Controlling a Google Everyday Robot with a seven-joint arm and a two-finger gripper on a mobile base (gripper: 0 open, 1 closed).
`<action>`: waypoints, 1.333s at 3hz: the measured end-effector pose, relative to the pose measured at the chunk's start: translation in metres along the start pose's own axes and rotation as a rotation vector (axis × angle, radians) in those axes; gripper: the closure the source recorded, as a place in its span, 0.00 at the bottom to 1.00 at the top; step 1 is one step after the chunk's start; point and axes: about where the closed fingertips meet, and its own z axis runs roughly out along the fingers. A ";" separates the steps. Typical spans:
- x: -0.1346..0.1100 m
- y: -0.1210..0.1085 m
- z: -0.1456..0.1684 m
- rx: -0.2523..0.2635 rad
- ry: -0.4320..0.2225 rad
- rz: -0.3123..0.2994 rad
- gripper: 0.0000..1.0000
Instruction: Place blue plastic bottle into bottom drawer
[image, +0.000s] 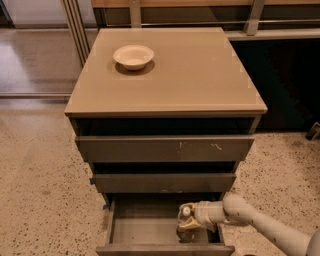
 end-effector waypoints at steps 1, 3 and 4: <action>0.011 -0.005 0.011 -0.005 0.001 0.012 1.00; 0.031 -0.012 0.036 -0.019 -0.031 0.032 1.00; 0.037 -0.011 0.043 -0.023 -0.038 0.037 1.00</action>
Offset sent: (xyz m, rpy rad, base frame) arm 0.0214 -0.0038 -0.0408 0.0127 0.0327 -0.0087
